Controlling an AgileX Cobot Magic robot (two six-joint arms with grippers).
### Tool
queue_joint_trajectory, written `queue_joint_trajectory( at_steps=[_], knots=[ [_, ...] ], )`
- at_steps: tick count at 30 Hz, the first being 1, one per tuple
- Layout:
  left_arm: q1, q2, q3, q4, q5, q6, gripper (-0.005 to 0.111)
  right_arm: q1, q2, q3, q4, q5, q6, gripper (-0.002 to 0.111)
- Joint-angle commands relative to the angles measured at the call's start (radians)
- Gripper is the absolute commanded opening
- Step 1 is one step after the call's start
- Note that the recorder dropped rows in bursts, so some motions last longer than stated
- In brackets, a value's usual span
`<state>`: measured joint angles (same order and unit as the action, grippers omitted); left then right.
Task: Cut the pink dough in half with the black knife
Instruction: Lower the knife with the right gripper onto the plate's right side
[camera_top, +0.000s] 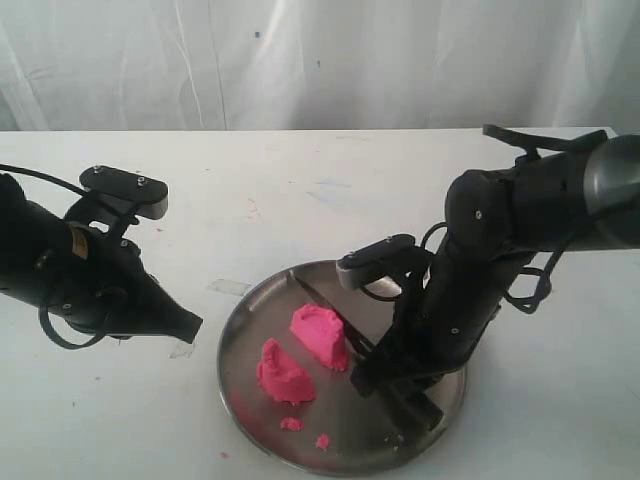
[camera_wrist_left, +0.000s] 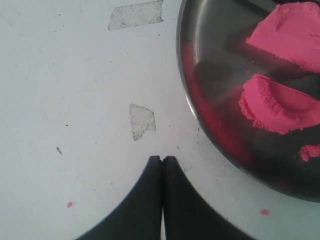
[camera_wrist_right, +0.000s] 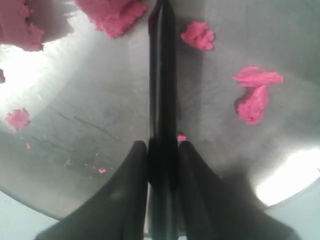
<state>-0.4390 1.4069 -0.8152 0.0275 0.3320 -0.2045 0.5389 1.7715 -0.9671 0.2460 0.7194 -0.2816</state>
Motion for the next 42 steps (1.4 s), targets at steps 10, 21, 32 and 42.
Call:
queue_joint_trajectory(
  at_steps=[10, 21, 32, 42],
  knots=[
    [-0.003, -0.010, 0.005, -0.005, 0.005, 0.000, 0.000, -0.002, -0.001, -0.010, -0.119, -0.025, -0.018, 0.000],
    [-0.003, -0.010, 0.005, -0.005, 0.005, 0.000, 0.000, -0.002, -0.001, -0.010, -0.151, -0.036, -0.004, 0.004],
    [-0.003, -0.010, 0.005, -0.005, 0.005, 0.000, 0.000, -0.002, -0.001, -0.010, -0.151, -0.048, 0.023, 0.035],
    [-0.003, -0.010, 0.005, -0.005, 0.005, 0.000, 0.000, -0.002, -0.007, -0.084, -0.144, 0.036, 0.105, 0.036]
  ],
)
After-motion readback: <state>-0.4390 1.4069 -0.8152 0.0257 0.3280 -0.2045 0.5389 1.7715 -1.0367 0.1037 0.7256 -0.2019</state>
